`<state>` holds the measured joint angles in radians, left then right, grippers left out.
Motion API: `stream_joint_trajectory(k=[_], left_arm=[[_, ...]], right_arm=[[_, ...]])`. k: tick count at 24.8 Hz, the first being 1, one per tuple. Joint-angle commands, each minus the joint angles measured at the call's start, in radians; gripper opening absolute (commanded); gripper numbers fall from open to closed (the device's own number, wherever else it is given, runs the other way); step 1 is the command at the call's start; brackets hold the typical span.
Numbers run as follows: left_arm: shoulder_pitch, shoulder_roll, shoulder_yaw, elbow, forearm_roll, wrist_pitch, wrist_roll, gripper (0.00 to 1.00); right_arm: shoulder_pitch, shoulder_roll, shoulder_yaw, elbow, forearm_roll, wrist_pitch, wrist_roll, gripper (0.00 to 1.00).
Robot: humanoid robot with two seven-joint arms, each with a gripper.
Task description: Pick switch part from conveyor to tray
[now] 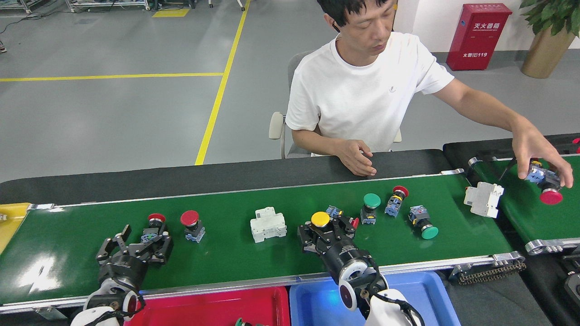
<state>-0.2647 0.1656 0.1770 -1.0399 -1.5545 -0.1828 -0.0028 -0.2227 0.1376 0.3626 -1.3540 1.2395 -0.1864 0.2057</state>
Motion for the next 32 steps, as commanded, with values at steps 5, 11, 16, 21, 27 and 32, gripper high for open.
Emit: stream_joint_trajectory(k=[5,11,16,21,27,32], left_arm=[[-0.001,0.015,0.001,-0.005,0.025,-0.026,0.024,0.11],[0.101,0.019,0.004,-0.161,0.102,-0.078,0.023,0.07],[0.357,0.019,0.006,-0.442,0.159,-0.122,0.018,0.07],[0.593,-0.009,-0.022,-0.67,0.156,-0.161,0.018,0.07],[0.697,0.006,-0.116,-0.735,0.151,-0.253,0.026,0.73],[0.702,-0.009,-0.097,-0.735,0.151,-0.291,0.027,1.0]], right_arm=[[0.072,0.008,0.101,-0.077,-0.002,-0.199,0.046,0.14],[0.079,0.016,0.211,-0.086,-0.005,-0.197,0.046,0.25],[0.079,0.014,0.234,-0.108,-0.011,-0.182,0.04,1.0],[0.074,0.017,0.19,-0.137,-0.057,-0.17,0.04,1.0],[0.068,0.017,-0.027,-0.157,-0.035,-0.026,-0.028,0.99],[0.062,-0.004,-0.028,-0.171,0.156,0.329,-0.255,0.99]])
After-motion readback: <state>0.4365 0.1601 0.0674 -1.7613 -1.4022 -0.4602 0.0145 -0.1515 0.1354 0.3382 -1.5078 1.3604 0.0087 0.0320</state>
